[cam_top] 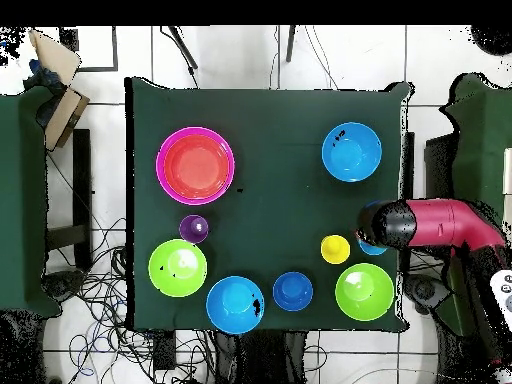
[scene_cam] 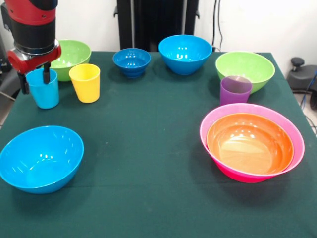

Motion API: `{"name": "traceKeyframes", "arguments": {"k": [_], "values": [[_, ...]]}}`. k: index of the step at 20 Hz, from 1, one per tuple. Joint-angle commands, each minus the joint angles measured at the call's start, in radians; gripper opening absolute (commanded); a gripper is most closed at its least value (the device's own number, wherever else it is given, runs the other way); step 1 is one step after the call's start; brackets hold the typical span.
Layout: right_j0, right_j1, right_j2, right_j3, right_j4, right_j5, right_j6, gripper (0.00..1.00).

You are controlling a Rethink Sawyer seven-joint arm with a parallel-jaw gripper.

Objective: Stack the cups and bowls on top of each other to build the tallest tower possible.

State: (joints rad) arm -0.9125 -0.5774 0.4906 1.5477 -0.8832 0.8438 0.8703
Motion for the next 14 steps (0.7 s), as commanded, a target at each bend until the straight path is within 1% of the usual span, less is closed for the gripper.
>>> {"name": "traceKeyframes", "arguments": {"k": [1, 7, 8, 14], "values": [[0.05, 0.01, -0.028, 0.044, -0.066, -0.02, -0.058, 1.0], [0.039, 0.022, -0.02, 0.024, -0.063, -0.013, -0.083, 1.0], [0.038, 0.022, -0.028, 0.043, -0.073, -0.031, -0.071, 1.0], [0.047, 0.046, -0.043, 0.03, -0.095, -0.023, -0.076, 1.0]]}}
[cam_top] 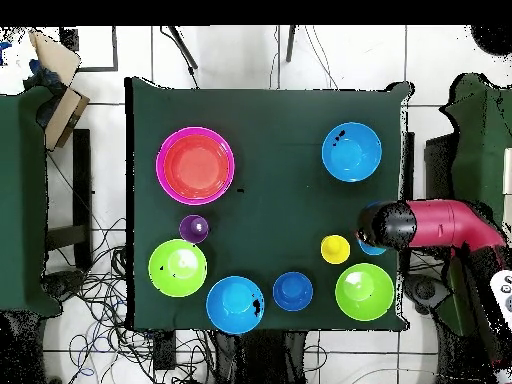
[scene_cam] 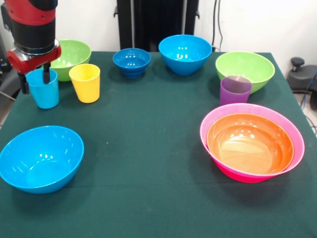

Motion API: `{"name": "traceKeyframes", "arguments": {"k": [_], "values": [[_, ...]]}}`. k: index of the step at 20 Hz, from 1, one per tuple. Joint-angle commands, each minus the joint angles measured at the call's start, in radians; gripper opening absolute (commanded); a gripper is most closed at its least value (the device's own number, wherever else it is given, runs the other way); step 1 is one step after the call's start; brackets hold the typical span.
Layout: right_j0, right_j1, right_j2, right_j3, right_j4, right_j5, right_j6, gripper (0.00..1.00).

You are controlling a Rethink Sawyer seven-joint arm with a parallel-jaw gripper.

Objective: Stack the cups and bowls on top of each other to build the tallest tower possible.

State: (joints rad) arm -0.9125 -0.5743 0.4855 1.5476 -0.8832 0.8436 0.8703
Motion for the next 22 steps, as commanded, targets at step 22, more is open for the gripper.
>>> {"name": "traceKeyframes", "arguments": {"k": [22], "values": [[0.078, 0.055, -0.071, 0.015, -0.111, -0.041, -0.079, 1.0]]}}
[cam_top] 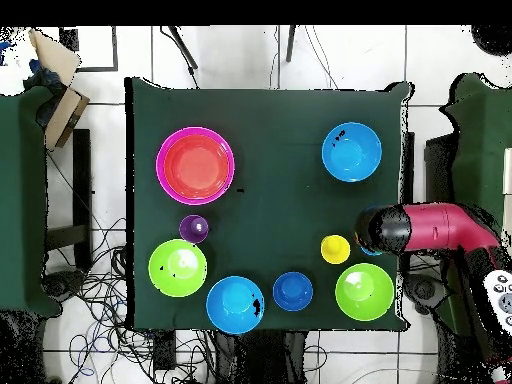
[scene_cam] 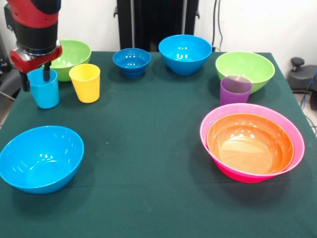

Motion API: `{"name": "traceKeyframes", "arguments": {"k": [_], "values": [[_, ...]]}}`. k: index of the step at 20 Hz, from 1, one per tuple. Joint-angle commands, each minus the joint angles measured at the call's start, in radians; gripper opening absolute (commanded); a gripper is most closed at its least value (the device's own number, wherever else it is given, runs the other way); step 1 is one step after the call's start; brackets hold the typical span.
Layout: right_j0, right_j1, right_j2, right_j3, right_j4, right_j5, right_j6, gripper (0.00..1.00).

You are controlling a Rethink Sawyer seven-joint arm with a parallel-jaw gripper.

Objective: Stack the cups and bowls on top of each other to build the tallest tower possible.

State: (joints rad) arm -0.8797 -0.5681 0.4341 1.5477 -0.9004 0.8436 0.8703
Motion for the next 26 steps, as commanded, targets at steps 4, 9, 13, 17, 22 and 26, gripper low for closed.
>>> {"name": "traceKeyframes", "arguments": {"k": [4, 9, 13, 17, 22, 26], "values": [[0.04, 0.067, -0.016, -0.004, -0.101, -0.049, -0.095, 1.0], [0.038, 0.096, -0.009, -0.032, -0.116, -0.062, -0.113, 1.0], [0.041, 0.12, -0.008, -0.054, -0.126, -0.069, -0.119, 1.0], [0.042, 0.132, -0.008, -0.064, -0.14, -0.077, -0.123, 1.0], [0.035, 0.144, -0.003, -0.08, -0.154, -0.073, -0.135, 1.0], [0.027, 0.147, 0.006, -0.084, -0.16, -0.068, -0.155, 1.0]]}}
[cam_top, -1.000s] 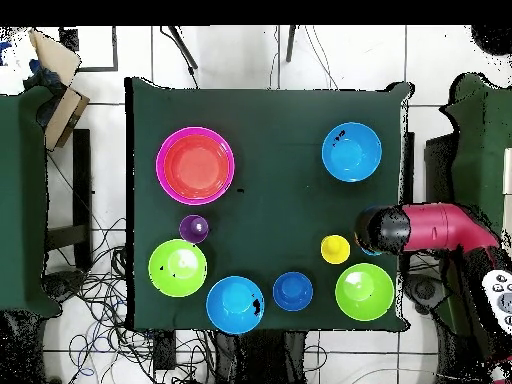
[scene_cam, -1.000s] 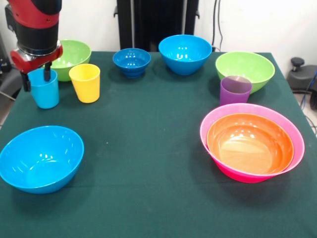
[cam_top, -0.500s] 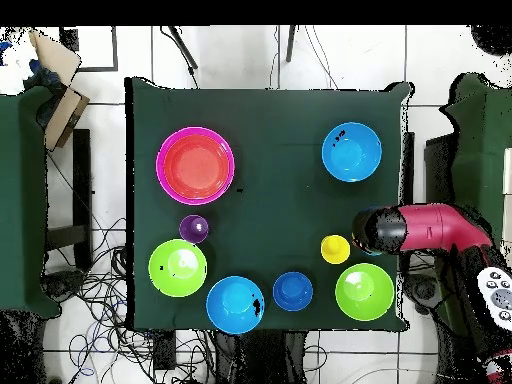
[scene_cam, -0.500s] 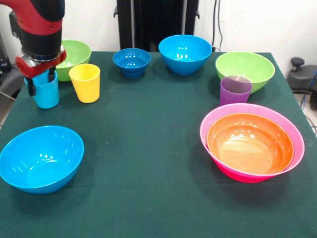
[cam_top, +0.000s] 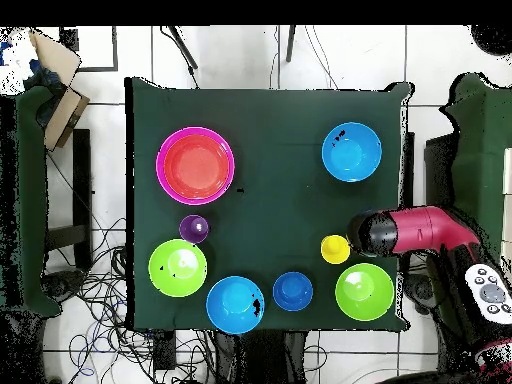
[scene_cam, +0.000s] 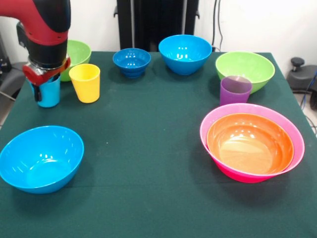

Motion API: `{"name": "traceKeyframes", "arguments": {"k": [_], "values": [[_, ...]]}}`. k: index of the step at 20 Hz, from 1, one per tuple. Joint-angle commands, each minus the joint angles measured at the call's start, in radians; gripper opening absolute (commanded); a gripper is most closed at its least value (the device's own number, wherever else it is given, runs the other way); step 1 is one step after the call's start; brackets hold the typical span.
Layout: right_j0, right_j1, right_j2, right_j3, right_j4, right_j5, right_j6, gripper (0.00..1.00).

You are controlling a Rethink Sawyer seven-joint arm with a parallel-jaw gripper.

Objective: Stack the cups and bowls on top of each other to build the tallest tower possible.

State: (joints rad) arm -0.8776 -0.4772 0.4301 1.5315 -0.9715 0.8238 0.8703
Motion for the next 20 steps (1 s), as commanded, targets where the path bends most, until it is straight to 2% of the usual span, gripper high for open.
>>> {"name": "traceKeyframes", "arguments": {"k": [1, 2, 3, 6, 9, 16, 20], "values": [[0.021, 0.057, 0.014, -0.067, -0.089, -0.049, -0.162, 1.0], [0.014, 0.061, 0.023, -0.069, -0.082, -0.047, -0.176, 1.0], [0.003, 0.065, 0.024, -0.074, -0.062, -0.054, -0.144, 0.0], [-0.03, 0.072, 0.068, -0.058, -0.055, -0.096, -0.205, 0.0], [-0.089, 0.074, 0.144, -0.022, 0.019, -0.045, -0.328, 0.0], [-0.096, -0.079, 0.216, 0.057, 0.107, 0.068, -0.339, 0.0], [-0.084, -0.091, 0.245, 0.037, 0.158, 0.122, -0.317, 0.0]]}}
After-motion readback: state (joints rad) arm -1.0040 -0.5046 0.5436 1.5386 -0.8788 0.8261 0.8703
